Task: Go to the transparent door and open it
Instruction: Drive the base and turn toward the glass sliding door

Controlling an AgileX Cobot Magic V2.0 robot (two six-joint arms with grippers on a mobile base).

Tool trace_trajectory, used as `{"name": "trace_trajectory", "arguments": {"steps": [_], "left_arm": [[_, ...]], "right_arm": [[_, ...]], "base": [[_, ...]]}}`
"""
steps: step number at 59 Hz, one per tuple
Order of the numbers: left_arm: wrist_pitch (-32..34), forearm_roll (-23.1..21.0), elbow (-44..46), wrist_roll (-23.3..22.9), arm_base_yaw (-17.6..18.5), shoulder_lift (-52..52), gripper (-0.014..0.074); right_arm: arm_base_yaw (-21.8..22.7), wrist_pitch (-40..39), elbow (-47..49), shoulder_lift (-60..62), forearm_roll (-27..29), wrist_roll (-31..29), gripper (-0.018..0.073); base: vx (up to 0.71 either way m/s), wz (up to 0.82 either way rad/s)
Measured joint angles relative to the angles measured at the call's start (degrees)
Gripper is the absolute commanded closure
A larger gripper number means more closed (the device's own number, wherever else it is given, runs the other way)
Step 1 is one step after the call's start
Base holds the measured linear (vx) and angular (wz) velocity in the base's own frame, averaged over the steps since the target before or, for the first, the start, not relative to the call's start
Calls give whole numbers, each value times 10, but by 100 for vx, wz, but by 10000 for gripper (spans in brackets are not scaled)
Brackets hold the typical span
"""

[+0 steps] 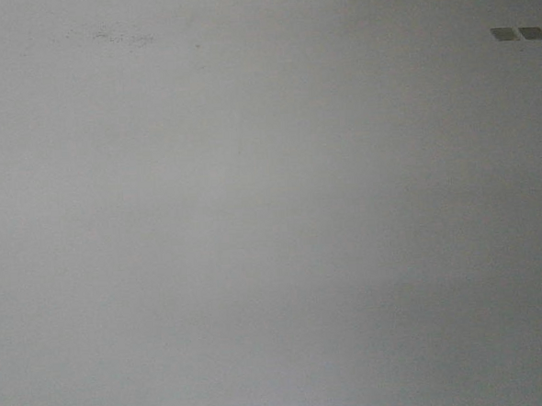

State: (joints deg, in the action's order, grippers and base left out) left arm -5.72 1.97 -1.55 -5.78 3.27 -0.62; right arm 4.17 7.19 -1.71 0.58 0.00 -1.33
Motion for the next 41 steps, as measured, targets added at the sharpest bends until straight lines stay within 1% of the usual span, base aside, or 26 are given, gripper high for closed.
{"name": "trace_trajectory", "arguments": {"steps": [23,41], "left_arm": [[0,0,0,0,0,0,602],[0,0,0,0,0,0,602]], "right_arm": [[0,0,0,0,0,0,567],[0,0,0,0,0,0,567]], "base": [[4,1],[16,6]]}}
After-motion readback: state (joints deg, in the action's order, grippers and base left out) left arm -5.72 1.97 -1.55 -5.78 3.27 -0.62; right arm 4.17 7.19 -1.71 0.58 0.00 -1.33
